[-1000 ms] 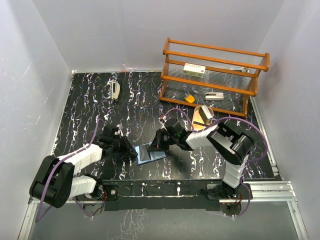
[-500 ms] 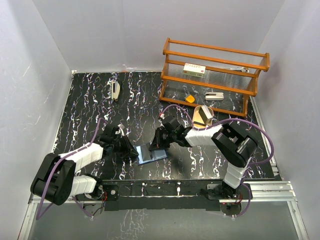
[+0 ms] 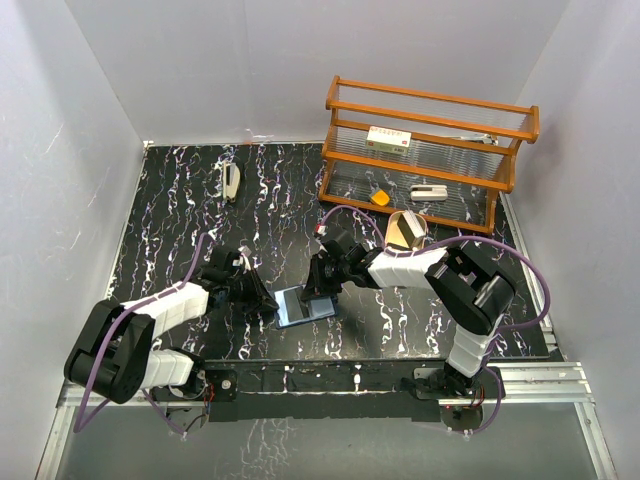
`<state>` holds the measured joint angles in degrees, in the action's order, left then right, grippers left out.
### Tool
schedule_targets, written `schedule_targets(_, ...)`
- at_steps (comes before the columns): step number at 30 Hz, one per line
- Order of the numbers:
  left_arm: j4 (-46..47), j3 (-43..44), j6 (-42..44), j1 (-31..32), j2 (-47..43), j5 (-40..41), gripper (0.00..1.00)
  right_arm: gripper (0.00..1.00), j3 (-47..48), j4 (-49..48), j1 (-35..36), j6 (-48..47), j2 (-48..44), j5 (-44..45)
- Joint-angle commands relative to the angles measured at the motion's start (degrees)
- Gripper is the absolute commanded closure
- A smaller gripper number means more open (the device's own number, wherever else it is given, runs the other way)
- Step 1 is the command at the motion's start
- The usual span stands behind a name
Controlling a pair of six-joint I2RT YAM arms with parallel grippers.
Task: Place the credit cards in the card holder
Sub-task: Insert the credit card into the card holder.
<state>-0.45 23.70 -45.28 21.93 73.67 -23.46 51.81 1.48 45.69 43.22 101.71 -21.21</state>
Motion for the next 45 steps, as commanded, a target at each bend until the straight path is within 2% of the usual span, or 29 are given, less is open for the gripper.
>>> schedule_targets(1,-2.72,-0.07,2.07,0.22,1.22,4.57,0.94,1.00,1.17,4.76,0.01,-3.02,-1.04,2.72)
schedule_targets(7,-2.24,0.02,1.71,0.26,0.95,3.93,0.94,1.00,2.01,5.55,0.01,-3.52,-1.60,3.57)
schedule_targets(14,-0.53,-0.23,-0.35,0.22,0.24,1.15,0.94,1.00,0.10,-2.48,0.46,1.36,-0.18,-0.24)
schedule_targets(19,-0.95,0.32,-0.03,0.22,0.10,0.79,0.94,0.79,1.24,0.85,0.63,0.10,-1.39,2.04)
schedule_targets(23,-0.43,0.41,-0.17,0.22,0.11,-0.30,0.94,0.67,1.72,3.32,0.63,-1.55,-4.33,4.70)
schedule_targets(25,0.02,0.29,-0.42,0.22,-0.19,-0.85,0.94,0.65,2.62,4.27,0.67,-1.99,-3.89,4.52)
schedule_targets(32,2.03,-0.50,-1.74,0.22,-0.61,-1.62,0.94,0.65,2.80,2.28,1.24,-1.54,-2.31,3.08)
schedule_targets(39,1.62,0.34,-1.40,0.22,-0.53,-1.84,0.94,0.73,4.64,1.17,2.33,-1.48,-0.14,2.05)
schedule_targets(45,1.74,0.69,-1.80,0.22,-1.41,-1.98,0.93,0.74,5.80,0.62,3.14,-0.72,0.67,1.71)
